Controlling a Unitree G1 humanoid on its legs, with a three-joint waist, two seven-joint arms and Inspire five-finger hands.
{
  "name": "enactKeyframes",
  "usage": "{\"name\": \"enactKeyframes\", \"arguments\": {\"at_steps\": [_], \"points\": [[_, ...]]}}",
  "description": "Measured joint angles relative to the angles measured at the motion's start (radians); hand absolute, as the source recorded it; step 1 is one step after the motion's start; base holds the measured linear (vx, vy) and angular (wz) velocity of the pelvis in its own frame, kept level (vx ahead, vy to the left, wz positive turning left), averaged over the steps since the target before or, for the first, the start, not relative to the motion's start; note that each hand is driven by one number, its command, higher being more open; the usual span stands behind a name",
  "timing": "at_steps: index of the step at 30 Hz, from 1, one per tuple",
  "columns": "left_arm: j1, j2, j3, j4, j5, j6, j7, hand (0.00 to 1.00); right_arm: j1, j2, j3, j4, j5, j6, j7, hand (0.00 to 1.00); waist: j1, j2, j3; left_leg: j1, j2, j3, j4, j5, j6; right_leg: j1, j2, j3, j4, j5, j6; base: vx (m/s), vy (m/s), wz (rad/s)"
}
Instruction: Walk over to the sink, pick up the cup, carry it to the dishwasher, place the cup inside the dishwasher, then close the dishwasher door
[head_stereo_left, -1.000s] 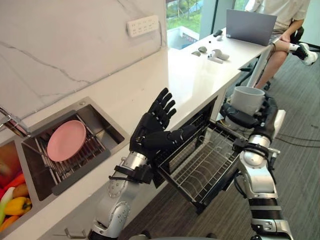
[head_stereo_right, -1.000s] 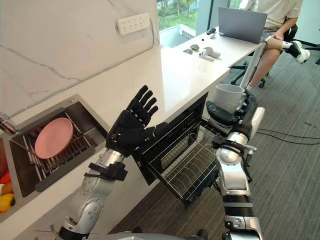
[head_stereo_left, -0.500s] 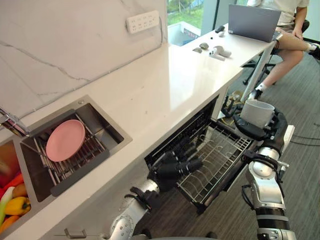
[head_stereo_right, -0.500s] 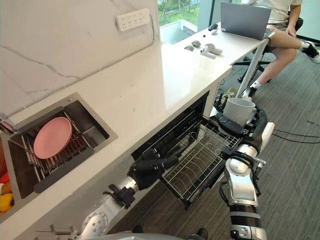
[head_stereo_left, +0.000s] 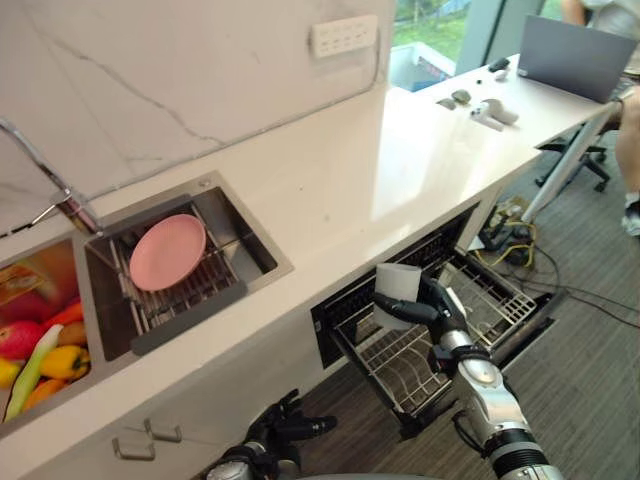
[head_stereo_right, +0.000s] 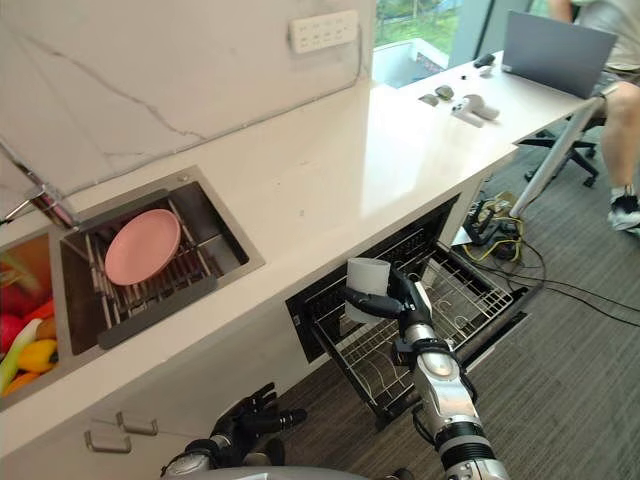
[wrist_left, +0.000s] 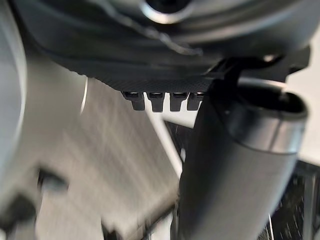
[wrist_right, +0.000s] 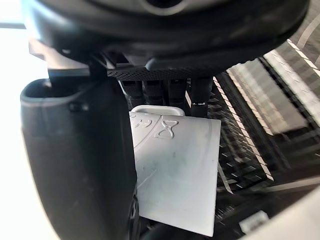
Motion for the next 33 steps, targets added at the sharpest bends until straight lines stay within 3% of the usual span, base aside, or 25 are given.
{"name": "enactKeyframes", "arguments": {"at_steps": [5,14,16,27,28,33], "points": [[-0.006,-0.016,0.054,0.070,0.081,-0.058,0.024,1.00,-0.004,-0.011,-0.002,0.076,-0.039,-0.006,0.005,0.00,0.007,0.000,0.018,0.000,-0.005,-0.037,0.000,0.010,-0.001,0.029,0.001,-0.041,0.000,-0.008,0.005,-0.03,-0.010,0.26],[0.028,-0.044,0.308,0.272,0.114,-0.134,0.074,1.00,-0.071,-0.088,-0.088,0.372,-0.133,-0.051,-0.041,0.00,0.048,0.017,0.061,-0.005,-0.017,-0.138,-0.027,0.050,-0.003,0.081,0.011,-0.133,0.020,-0.048,0.022,-0.03,-0.006,0.36],[0.028,-0.047,0.315,0.274,0.121,-0.161,0.070,1.00,-0.074,-0.109,-0.094,0.426,-0.169,-0.052,-0.057,0.00,0.073,0.017,0.061,-0.004,-0.019,-0.155,-0.034,0.056,-0.004,0.090,0.009,-0.148,0.035,-0.057,0.018,-0.03,0.016,0.30],[0.047,-0.038,0.369,0.387,0.165,-0.160,0.054,1.00,-0.095,-0.107,-0.093,0.584,-0.339,-0.059,-0.098,0.00,0.096,0.031,0.068,-0.009,-0.022,-0.168,-0.048,0.094,0.000,0.123,0.011,-0.224,0.082,-0.104,0.021,-0.03,0.011,0.26],[0.056,-0.038,0.372,0.387,0.169,-0.160,0.053,1.00,-0.096,-0.105,-0.092,0.590,-0.355,-0.059,-0.100,1.00,0.097,0.031,0.069,-0.012,-0.022,-0.168,-0.048,0.097,0.000,0.124,0.012,-0.230,0.084,-0.106,0.021,-0.05,0.010,0.20],[0.079,-0.038,0.372,0.418,0.174,-0.159,0.044,1.00,-0.098,-0.077,-0.090,0.610,-0.385,-0.037,-0.119,1.00,0.107,0.032,0.071,-0.019,-0.023,-0.169,-0.046,0.109,0.006,0.134,0.018,-0.254,0.086,-0.113,0.029,-0.06,0.016,0.17]]}}
